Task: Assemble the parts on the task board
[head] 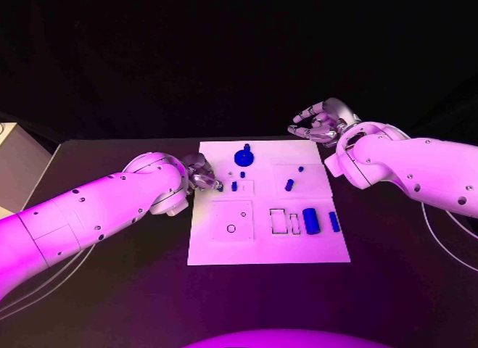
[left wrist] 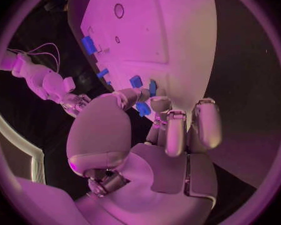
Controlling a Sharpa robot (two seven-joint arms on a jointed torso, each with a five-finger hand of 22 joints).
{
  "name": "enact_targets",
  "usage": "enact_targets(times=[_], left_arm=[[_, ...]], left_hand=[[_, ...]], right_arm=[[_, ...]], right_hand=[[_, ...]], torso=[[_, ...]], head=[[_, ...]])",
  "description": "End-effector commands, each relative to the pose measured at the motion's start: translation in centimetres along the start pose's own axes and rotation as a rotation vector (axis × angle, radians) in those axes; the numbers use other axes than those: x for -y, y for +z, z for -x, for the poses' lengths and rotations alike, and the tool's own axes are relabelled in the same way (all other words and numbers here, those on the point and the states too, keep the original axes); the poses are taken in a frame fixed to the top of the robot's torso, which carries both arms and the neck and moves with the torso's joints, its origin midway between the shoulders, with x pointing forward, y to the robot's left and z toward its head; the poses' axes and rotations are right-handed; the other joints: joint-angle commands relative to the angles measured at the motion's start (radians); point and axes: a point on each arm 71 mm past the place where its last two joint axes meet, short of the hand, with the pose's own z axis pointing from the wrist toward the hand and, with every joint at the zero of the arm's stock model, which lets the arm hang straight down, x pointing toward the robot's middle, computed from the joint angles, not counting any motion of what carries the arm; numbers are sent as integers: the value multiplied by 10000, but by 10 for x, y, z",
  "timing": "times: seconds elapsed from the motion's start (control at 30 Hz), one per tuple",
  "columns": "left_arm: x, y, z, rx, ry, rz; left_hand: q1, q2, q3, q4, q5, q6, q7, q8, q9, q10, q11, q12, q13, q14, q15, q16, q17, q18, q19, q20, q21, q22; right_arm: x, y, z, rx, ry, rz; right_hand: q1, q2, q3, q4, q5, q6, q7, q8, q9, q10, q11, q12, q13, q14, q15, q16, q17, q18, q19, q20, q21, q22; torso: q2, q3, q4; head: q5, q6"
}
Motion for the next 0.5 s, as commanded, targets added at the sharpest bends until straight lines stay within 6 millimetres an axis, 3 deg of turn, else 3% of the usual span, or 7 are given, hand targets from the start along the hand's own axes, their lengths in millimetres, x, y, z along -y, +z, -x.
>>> enact_targets(times=[0.03, 0.5], left_arm=[[1, 1, -3, 48, 184, -48], [0, -1, -6, -372, 441, 34]], left_hand=[[-10, 110, 1556, -1587, 38, 179, -128, 57, 10, 70, -19, -64, -8, 920, -77, 29, 2128, -22, 47, -9, 35, -5], [-33, 104, 1544, -1578, 30, 177, -129, 64, 17, 55, -19, -104, -68, 918, -79, 25, 2120, -17, 32, -12, 23, -27]], right_arm=[[-1, 0, -1, -84, -39, 154], [-1, -1, -1, -104, -37, 147]], right_hand=[[-113, -3, 69, -3, 62, -54, 7, 32, -10, 195, 2, 30, 1839, 1040, 9, 4, 2550, 0, 581, -15, -68, 1254], [-113, -3, 69, -3, 62, -54, 7, 32, -10, 195, 2, 30, 1839, 1040, 9, 4, 2550, 0, 581, -15, -68, 1254]], torso=[[-1, -7, -5], [-5, -18, -2]], head=[[-2, -27], [-18, -115]])
